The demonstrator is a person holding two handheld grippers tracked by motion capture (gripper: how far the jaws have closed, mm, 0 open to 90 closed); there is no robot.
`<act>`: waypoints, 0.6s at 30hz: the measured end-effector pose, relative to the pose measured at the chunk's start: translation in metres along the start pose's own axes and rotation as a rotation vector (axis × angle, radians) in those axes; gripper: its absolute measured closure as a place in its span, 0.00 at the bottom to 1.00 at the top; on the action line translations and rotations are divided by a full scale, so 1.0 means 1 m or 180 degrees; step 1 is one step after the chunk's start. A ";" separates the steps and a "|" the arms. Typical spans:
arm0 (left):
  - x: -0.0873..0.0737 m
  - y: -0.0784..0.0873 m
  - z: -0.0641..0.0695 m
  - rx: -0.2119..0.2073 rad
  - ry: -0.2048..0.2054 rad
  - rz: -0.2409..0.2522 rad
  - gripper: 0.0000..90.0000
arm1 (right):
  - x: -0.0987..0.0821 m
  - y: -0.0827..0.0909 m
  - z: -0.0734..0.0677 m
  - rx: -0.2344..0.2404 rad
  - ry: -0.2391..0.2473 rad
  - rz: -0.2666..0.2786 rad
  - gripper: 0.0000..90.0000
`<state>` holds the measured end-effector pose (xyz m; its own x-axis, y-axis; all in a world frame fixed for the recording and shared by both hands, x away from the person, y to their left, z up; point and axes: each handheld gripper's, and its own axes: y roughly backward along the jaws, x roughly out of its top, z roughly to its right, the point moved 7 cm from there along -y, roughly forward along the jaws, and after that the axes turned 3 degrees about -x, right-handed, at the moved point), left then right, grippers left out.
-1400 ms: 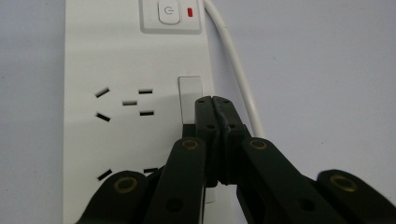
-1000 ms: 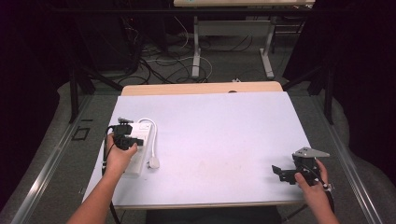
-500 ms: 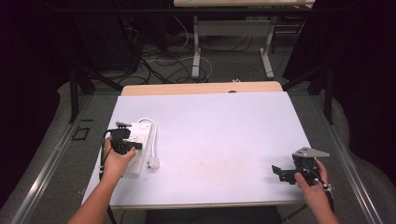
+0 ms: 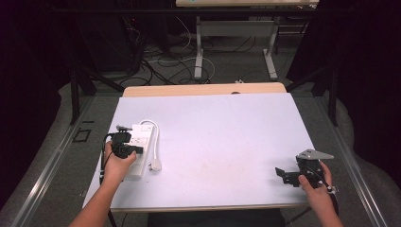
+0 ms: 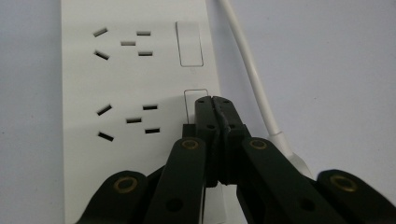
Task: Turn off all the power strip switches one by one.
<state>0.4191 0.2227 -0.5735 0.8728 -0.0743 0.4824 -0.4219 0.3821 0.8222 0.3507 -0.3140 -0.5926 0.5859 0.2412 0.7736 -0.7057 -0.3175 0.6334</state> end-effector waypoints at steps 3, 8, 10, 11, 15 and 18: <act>-0.001 0.000 0.000 0.0010 0.0001 0.0021 1.00 | 0.000 0.000 0.000 -0.0002 0.0004 0.0000 0.02; -0.001 0.000 0.000 0.0014 0.0000 0.0026 1.00 | 0.000 0.000 0.000 -0.0002 0.0001 -0.0005 0.02; -0.003 -0.002 0.000 0.0071 -0.0021 -0.0042 1.00 | 0.000 0.000 0.000 -0.0006 0.0008 -0.0001 0.02; -0.003 -0.002 0.001 0.0046 -0.0037 -0.0024 1.00 | 0.000 0.000 0.000 -0.0005 0.0012 0.0003 0.02; -0.003 -0.002 0.001 0.0055 -0.0024 -0.0006 1.00 | 0.000 0.000 0.000 -0.0007 0.0001 0.0006 0.02; -0.002 -0.003 0.001 0.0064 0.0002 0.0005 1.00 | 0.000 0.000 0.000 -0.0004 0.0008 0.0001 0.02</act>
<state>0.4181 0.2206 -0.5766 0.8723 -0.0733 0.4835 -0.4280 0.3636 0.8274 0.3504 -0.3144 -0.5927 0.5847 0.2434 0.7739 -0.7064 -0.3163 0.6332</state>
